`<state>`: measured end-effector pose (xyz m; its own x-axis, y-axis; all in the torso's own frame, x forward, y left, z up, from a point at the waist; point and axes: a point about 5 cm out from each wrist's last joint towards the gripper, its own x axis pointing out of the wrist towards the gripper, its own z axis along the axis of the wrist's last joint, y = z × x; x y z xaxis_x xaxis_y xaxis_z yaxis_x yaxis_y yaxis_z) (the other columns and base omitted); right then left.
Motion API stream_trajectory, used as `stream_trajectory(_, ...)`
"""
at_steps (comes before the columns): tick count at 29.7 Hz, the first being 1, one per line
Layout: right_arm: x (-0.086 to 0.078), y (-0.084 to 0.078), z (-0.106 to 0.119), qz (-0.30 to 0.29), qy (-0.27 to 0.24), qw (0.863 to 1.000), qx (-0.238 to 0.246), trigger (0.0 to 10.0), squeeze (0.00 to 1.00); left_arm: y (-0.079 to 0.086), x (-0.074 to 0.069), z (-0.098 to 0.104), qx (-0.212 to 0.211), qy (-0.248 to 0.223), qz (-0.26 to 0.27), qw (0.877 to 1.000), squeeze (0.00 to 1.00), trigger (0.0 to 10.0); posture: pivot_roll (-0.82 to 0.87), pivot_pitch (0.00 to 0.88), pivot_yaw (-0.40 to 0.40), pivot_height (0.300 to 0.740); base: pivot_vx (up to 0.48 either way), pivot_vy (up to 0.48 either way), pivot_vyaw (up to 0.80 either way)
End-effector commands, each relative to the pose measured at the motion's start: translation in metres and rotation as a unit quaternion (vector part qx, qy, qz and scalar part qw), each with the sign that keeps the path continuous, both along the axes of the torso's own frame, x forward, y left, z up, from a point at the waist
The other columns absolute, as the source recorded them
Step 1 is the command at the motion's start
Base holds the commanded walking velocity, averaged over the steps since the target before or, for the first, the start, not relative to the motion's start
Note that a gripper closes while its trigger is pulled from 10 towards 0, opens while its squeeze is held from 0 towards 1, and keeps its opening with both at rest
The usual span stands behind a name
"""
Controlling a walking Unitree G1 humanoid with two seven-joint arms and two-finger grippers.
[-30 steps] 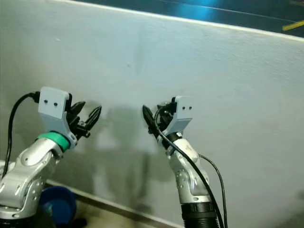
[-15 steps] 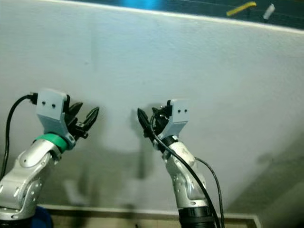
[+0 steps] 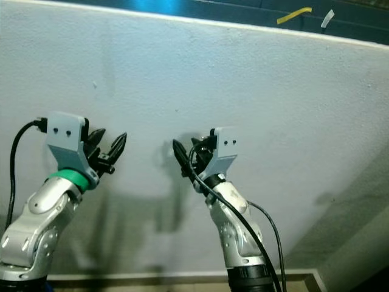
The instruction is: Clothes washing
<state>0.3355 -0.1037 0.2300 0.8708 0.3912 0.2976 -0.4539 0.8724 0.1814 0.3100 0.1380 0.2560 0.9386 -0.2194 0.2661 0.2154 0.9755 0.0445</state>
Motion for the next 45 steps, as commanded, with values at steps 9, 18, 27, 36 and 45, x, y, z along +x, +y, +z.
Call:
stream_trajectory(9, 0.000, -0.007, -0.006, -0.011, 0.010, 1.000, -0.004, 10.0, 0.00, -0.003, 0.001, -0.005, -0.012, 0.012, 0.003, 1.000, 0.00, 10.0, 0.00, 0.000, -0.034, 0.740, 0.000, -0.480, 0.00)
stream_trajectory(18, 0.001, -0.006, -0.006, -0.008, 0.009, 1.000, -0.004, 10.0, 0.00, -0.003, 0.001, -0.008, 0.013, 0.023, 0.002, 1.000, 0.00, 10.0, 0.01, 0.000, -0.042, 0.740, 0.000, -0.119, 0.00)
stream_trajectory(27, -0.002, -0.004, -0.010, -0.004, 0.013, 1.000, 0.002, 10.0, 0.00, -0.005, -0.003, -0.009, 0.031, 0.011, -0.006, 0.999, 0.00, 10.0, 0.01, 0.000, -0.053, 0.740, 0.000, 0.213, 0.00)
stream_trajectory(36, -0.010, -0.009, -0.029, 0.001, 0.032, 0.999, -0.002, 10.0, 0.00, 0.010, -0.003, -0.020, 0.033, 0.043, 0.008, 0.999, 0.00, 10.0, 0.02, 0.000, -0.063, 0.740, 0.000, 0.000, 0.00)
stream_trajectory(45, -0.017, -0.038, -0.117, -0.060, 0.219, 0.967, -0.110, 10.0, 0.00, 0.012, -0.002, -0.070, 0.050, 0.152, -0.015, 0.987, 0.00, 10.0, 0.01, 0.000, -0.057, 0.740, 0.000, 0.000, 0.00)
